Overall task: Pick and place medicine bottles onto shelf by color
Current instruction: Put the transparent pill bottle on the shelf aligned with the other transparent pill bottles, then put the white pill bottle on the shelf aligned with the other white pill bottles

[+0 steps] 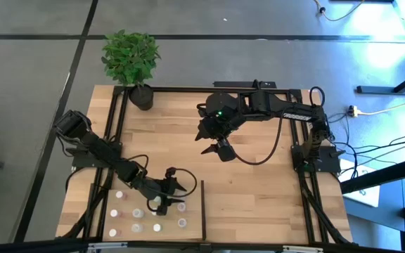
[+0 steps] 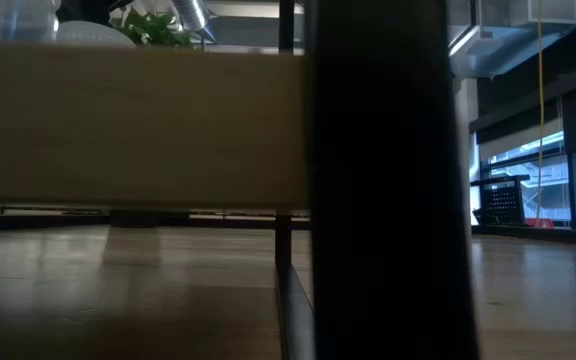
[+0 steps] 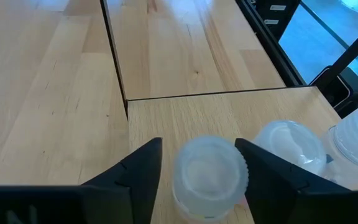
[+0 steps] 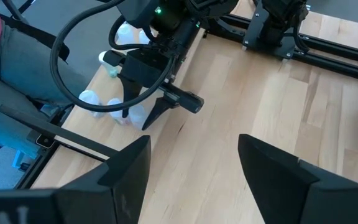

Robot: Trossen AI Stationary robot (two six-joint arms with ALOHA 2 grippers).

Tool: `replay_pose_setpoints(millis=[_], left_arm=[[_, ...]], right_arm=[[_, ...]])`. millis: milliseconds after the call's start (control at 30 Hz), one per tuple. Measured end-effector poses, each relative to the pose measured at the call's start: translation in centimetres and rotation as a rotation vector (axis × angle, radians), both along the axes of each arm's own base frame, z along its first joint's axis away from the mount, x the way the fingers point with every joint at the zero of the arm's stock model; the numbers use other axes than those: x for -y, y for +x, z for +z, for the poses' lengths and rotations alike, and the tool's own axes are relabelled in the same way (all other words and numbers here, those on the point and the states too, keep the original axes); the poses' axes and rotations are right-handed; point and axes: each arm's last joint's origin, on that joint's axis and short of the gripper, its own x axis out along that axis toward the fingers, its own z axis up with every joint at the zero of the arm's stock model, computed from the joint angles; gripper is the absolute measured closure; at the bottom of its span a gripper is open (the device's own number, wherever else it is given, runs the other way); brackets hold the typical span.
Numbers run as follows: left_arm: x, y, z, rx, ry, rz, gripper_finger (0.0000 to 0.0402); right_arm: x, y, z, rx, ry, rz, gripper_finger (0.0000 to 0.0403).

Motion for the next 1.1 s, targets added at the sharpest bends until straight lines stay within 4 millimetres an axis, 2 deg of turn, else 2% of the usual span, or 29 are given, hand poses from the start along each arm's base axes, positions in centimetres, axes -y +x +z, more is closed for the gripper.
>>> replay_pose_setpoints(millis=[267,733,933,1100], left_arm=[[0.0,0.0,0.1,0.009,-0.005,-0.001,0.0175],[-0.1,-0.2,1.1,0.046,0.003,-0.006,0.0176],[-0.8,-0.2,2.3,0.092,0.016,0.008,0.0176],[-1.7,-0.4,4.2,0.157,0.038,0.009,0.0176]], right_arm=[[0.0,0.0,0.0,0.000,0.000,0.000,0.0159],[0.0,0.0,0.0,0.000,0.000,0.000,0.0159],[0.0,0.0,0.0,0.000,0.000,0.000,0.0159],[0.0,0.0,0.0,0.000,0.000,0.000,0.0159]])
